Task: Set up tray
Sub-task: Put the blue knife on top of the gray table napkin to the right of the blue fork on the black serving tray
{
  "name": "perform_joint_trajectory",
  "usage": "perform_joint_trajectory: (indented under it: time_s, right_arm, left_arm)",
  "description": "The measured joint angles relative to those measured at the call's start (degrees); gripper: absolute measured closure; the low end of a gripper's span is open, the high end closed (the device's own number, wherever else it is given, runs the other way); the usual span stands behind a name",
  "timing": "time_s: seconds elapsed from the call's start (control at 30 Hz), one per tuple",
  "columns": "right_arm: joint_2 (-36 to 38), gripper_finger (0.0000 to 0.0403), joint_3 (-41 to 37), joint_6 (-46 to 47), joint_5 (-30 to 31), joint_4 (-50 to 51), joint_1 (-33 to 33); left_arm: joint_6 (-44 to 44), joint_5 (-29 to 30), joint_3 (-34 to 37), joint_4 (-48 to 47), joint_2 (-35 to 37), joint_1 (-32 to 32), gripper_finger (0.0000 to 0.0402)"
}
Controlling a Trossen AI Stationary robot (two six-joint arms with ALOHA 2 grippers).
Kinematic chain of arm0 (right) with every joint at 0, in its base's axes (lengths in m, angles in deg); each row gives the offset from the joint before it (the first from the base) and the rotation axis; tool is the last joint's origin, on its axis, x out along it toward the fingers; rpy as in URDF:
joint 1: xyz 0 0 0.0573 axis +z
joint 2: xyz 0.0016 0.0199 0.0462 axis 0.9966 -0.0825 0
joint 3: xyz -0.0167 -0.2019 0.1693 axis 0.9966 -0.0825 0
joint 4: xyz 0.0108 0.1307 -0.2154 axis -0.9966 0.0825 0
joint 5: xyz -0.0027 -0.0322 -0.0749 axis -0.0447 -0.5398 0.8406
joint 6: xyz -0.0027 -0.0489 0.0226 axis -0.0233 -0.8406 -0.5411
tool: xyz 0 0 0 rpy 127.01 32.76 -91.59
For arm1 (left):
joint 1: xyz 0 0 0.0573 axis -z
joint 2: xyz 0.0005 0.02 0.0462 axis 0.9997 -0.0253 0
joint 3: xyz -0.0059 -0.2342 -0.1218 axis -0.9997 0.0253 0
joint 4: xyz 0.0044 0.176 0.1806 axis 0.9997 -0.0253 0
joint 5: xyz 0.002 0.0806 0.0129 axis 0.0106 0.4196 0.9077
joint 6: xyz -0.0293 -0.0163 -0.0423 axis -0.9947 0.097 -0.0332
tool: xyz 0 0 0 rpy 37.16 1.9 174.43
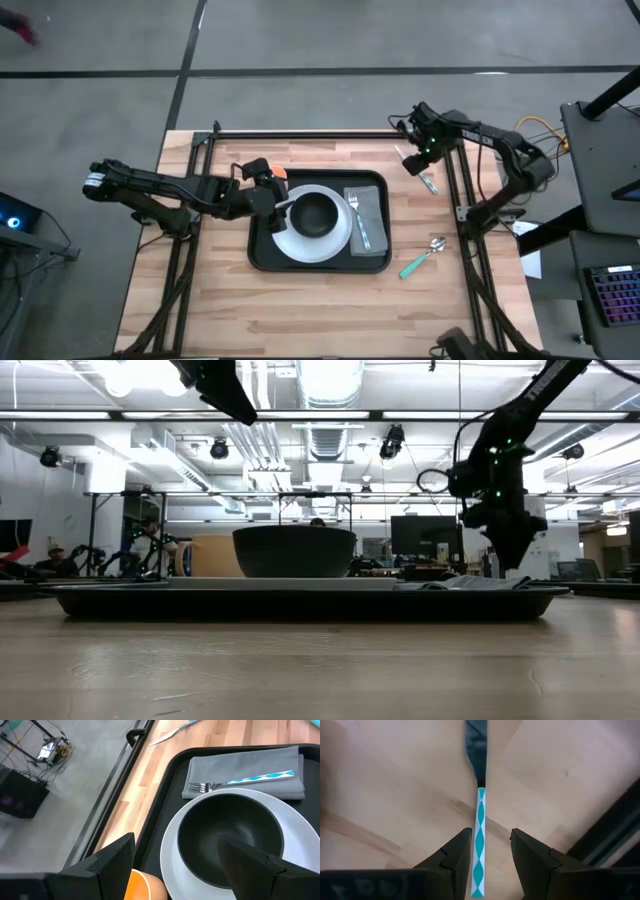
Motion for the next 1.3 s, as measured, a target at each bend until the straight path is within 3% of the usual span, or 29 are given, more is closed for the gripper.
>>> perform_joint_trajectory:
  time_s: [0.33, 1.3]
  right_arm:
    - [-5.34, 0.0275, -0.44, -0.58, 0.15, -0.47, 0.14]
    - [-6.46, 0.0275, -1.03, -0.82, 0.64, -3.24, 1.19]
  left_arm:
    - [0.00, 0.02, 0.00, 0.00, 0.00, -0.01, 0.0140]
    - [-0.01, 0.02, 0.00, 0.00, 0.00, 0.00, 0.0140]
